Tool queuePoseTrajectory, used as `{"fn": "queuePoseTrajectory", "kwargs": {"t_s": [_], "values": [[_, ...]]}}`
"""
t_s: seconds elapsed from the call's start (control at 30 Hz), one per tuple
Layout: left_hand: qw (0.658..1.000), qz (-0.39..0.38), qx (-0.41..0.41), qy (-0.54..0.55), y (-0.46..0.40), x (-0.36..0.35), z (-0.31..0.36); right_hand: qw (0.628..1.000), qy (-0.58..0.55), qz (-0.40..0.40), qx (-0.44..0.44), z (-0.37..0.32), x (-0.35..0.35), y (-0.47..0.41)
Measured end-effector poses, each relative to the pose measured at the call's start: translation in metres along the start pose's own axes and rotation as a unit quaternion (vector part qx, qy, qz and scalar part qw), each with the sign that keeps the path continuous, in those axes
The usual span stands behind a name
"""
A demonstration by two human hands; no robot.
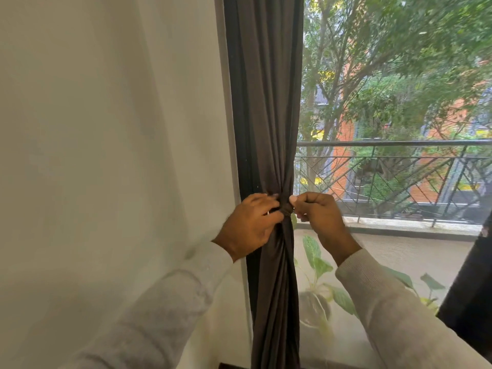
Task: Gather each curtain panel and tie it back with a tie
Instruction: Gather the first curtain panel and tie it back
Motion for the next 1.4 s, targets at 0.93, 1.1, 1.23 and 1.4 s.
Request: {"fn": "queuePoseTrajectory", "kwargs": {"t_s": [0.93, 1.1, 1.23, 1.4], "values": [[0.983, 0.076, -0.009, -0.165, 0.087, 0.014, -0.003, 0.991, 0.065, 0.105, 0.048, -0.005, -0.022, 0.018], [0.989, 0.052, 0.015, -0.137, 0.080, 0.009, -0.007, 0.993, 0.087, 0.080, 0.029, 0.004, -0.027, 0.018], [0.996, 0.050, 0.026, -0.072, 0.060, 0.007, -0.003, 0.986, 0.105, 0.123, 0.026, 0.012, -0.005, 0.023], [0.999, 0.031, 0.020, -0.003, 0.034, -0.024, 0.003, 0.966, 0.178, 0.188, -0.005, 0.037, 0.040, 0.052]]}}
Point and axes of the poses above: each hand's wrist, its own y-axis away from the middle knuckle, its own x-axis out of the back of the hand, z = x × y, the point moved 9 cm from there along -y, towards the middle knuckle, and after that the axes turned 1 degree about -z, right-handed, at the moved point
